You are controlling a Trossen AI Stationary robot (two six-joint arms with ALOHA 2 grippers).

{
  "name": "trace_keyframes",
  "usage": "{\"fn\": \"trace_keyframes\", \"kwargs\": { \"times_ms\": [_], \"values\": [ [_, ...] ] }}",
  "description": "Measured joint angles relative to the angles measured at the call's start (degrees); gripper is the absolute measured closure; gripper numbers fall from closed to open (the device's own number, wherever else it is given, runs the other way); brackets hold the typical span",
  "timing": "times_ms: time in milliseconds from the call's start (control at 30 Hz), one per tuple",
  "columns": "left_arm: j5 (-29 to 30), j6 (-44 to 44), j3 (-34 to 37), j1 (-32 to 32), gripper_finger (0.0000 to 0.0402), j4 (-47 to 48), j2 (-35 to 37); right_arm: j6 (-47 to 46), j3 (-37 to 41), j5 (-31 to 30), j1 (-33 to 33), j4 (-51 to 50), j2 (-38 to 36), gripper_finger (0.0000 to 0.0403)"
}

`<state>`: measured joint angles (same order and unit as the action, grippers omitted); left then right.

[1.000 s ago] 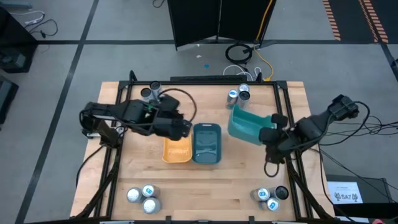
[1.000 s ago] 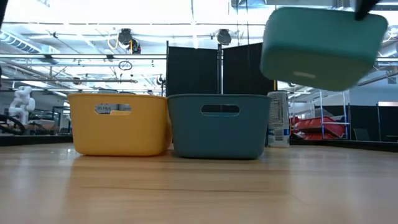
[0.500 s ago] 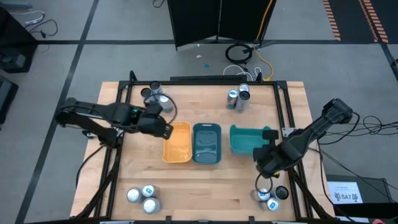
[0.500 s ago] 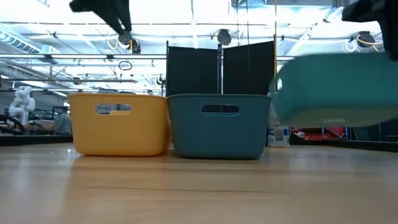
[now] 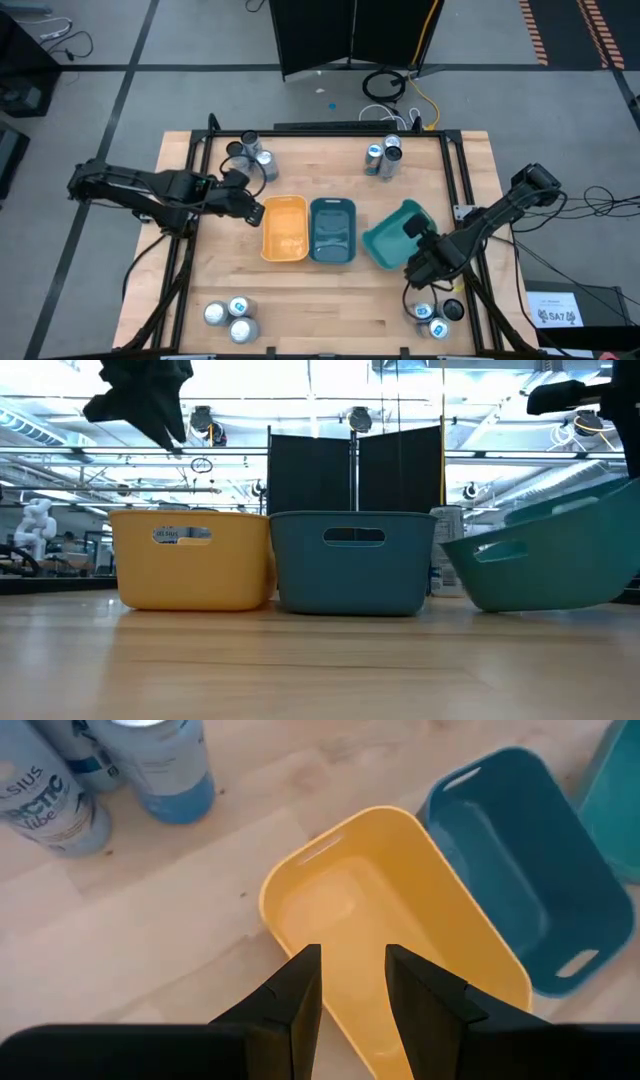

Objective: Sort soda cans
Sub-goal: Move the green bin to the right side of the blue bin

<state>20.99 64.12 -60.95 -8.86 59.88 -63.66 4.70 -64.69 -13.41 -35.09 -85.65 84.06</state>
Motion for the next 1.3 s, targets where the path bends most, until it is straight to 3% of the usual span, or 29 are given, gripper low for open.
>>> {"fn": "trace_keyframes", "kwargs": {
  "times_ms": [200, 333, 500, 667, 933, 1000, 1067, 1300],
  "values": [
    [0.02, -0.05, 2.43, 0.00, 0.0279, -1.75, 0.01, 16.33, 0.02, 0.00, 2.79, 0.54, -0.05, 0.0403],
    [0.04, -0.05, 3.10, 0.00, 0.0279, -3.88, 0.04, 22.27, 1.78, 2.00, 5.27, 0.55, -0.05, 0.0403],
    [0.09, -0.28, 3.10, 0.00, 0.0279, -4.88, 0.04, 21.46, 4.67, 2.09, 6.93, 1.56, -0.05, 0.0393],
    [0.11, -0.42, 3.10, 0.00, 0.0279, -5.55, 0.04, 21.95, 5.24, -1.73, 6.95, 1.58, -0.05, 0.0366],
    [0.15, -0.46, 3.10, 0.00, 0.0279, -5.51, 0.04, 19.36, -0.14, -3.19, 6.95, 0.39, -0.05, 0.0320],
    [0.15, -0.41, 3.10, 0.00, 0.0279, -5.49, 0.04, 15.01, -2.67, -3.19, 6.93, -2.20, -0.05, 0.0311],
    [0.13, -0.39, 3.10, 0.00, 0.0279, -5.49, 0.04, 4.85, -5.57, -3.17, 6.93, -4.41, -0.10, 0.0305],
    [0.11, -3.42, 3.10, 0.00, 0.0279, -5.82, 0.04, -56.82, -10.60, -3.05, 6.75, -2.32, -4.41, 0.0303]
  ]
}}
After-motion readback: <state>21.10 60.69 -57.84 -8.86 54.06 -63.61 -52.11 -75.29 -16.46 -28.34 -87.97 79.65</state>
